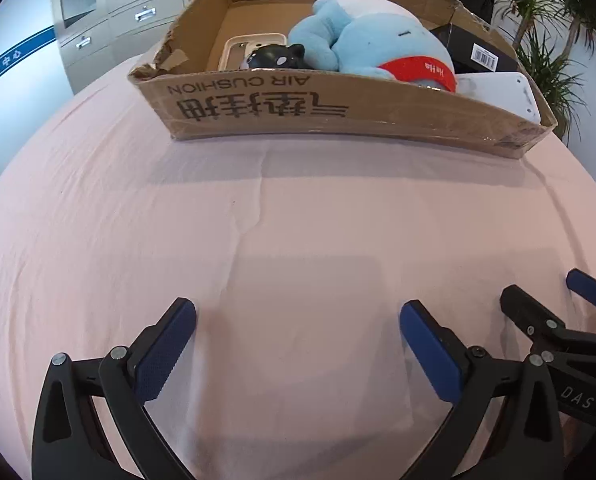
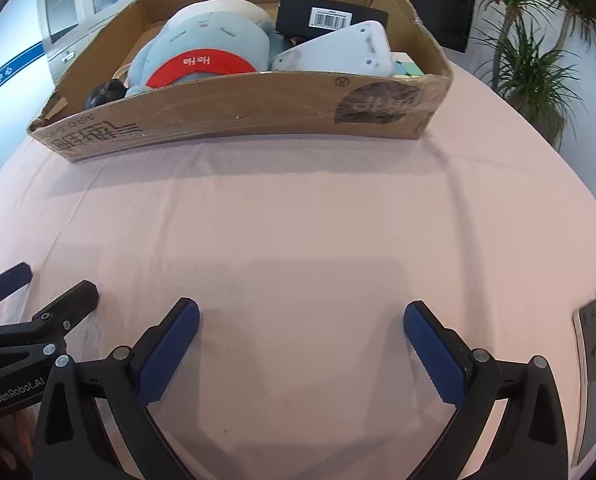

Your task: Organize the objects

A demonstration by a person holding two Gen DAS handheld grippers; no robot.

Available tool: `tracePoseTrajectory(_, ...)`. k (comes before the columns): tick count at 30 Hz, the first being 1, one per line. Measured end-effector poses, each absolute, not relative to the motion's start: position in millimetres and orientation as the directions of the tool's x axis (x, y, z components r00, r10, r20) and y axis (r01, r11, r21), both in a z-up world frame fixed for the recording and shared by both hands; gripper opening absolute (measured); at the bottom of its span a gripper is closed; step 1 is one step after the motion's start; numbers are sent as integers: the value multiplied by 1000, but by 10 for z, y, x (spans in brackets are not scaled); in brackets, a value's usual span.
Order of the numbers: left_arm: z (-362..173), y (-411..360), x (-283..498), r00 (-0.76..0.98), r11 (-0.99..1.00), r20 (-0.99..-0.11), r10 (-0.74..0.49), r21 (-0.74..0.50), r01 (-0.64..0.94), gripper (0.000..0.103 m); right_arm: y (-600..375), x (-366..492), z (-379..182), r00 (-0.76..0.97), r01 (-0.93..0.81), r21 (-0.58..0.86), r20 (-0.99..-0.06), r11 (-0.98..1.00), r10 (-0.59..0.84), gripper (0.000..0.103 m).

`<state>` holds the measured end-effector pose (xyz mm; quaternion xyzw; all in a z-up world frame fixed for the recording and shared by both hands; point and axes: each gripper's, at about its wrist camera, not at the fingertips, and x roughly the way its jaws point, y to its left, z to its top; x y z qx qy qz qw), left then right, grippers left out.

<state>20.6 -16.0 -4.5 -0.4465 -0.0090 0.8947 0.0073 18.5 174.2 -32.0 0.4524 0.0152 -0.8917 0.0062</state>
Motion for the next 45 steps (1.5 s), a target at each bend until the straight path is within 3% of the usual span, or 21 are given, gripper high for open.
tracePoseTrajectory(45,-56,-133,199,-600,-1000,-800,12,-21,7,102,1745,229,-314,-589,10,-24,-808,-1000,13,103)
